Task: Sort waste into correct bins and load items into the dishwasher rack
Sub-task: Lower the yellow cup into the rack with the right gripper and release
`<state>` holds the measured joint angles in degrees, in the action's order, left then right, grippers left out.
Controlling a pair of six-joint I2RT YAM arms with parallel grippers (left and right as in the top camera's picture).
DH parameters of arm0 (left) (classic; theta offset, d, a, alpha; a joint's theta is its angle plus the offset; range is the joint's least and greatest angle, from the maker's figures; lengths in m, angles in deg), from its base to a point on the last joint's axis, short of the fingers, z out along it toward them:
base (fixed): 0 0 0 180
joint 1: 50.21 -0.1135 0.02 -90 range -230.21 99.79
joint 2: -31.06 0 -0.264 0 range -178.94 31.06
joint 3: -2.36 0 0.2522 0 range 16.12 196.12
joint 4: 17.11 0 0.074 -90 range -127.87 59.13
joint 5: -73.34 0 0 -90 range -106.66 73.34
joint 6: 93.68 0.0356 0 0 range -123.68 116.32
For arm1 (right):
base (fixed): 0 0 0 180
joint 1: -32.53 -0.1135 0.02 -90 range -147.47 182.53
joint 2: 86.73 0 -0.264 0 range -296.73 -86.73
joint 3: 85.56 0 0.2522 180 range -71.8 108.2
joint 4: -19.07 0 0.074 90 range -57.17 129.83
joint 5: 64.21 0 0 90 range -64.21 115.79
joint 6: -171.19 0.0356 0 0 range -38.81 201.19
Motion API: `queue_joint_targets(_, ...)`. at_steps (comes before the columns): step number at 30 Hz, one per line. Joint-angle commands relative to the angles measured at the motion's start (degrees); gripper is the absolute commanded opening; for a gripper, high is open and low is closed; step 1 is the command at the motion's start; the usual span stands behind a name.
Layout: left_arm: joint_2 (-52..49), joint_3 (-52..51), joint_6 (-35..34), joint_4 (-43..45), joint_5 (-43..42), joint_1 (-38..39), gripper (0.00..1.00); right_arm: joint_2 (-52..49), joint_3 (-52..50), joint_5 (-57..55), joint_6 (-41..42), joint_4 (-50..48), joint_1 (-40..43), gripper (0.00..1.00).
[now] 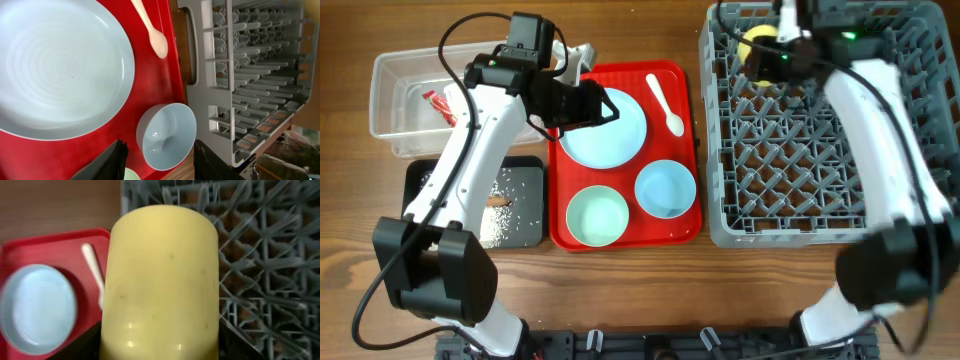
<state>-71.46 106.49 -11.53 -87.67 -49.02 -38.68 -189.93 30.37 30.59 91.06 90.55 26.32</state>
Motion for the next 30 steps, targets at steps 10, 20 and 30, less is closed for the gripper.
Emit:
queue_joint_targets(10,0.39,-0.48,-0.33,-0.07,0.33,0.26,0.44,9.55,-14.69,5.03,1.03,27.65,-2.38,0.25)
queue_joint_targets(20,0.39,-0.48,-0.33,-0.55,0.33,0.26,0.44,9.55,-21.62,0.87,3.96,21.62,-5.18,0.26)
queue_joint_targets(30,0.39,-0.48,-0.33,-0.72,0.33,0.26,0.44,9.55,-21.62,0.57,4.00,22.23,-5.18,0.80)
